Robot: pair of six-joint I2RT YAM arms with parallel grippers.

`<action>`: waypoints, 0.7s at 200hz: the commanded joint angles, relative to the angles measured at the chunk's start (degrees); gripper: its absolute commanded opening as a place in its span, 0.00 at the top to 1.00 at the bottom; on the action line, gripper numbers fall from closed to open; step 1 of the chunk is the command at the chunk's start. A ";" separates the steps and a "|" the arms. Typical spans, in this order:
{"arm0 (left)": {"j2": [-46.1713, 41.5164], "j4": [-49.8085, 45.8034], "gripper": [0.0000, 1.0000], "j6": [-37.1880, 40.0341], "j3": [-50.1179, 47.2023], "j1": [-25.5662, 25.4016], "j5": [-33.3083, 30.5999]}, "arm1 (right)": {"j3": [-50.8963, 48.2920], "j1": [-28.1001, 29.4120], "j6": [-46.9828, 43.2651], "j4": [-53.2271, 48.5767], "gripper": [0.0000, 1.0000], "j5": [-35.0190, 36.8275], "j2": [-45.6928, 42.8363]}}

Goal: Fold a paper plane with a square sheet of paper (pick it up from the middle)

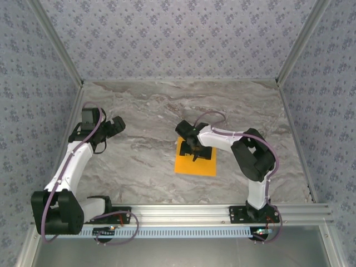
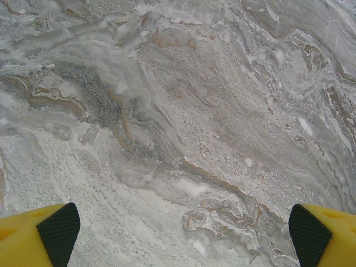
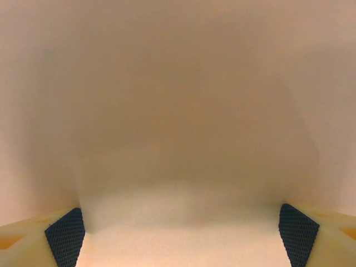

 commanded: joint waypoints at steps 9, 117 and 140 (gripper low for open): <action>-0.26 -0.71 0.01 -0.31 0.69 -0.32 -0.57 | -6.69 -1.11 0.53 2.28 0.11 -4.32 7.26; 2.97 -0.40 0.01 -2.24 0.75 -1.67 7.05 | -9.54 -0.79 -6.75 17.83 0.66 -10.54 -9.96; 4.72 2.69 0.01 -4.14 -0.86 -2.92 16.71 | -13.21 -1.24 -6.76 31.60 0.68 -21.95 -14.19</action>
